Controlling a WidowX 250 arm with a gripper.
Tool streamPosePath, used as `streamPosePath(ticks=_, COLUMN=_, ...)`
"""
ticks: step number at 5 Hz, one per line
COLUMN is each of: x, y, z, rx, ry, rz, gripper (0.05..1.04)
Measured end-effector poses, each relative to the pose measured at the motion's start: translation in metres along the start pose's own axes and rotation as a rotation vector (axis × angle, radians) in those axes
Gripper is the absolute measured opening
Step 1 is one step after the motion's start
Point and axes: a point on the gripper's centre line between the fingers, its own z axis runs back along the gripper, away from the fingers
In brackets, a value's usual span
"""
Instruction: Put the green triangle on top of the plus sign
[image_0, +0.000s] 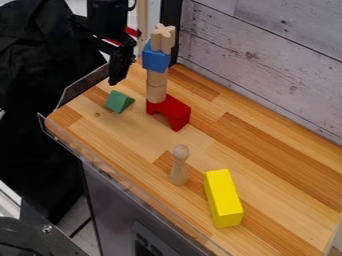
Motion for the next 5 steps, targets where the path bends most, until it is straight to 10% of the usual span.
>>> streamPosePath(ticks=5, x=-0.004, y=-0.005, z=-0.027, rx=-0.062, ry=0.055, rz=0.003, gripper=0.999)
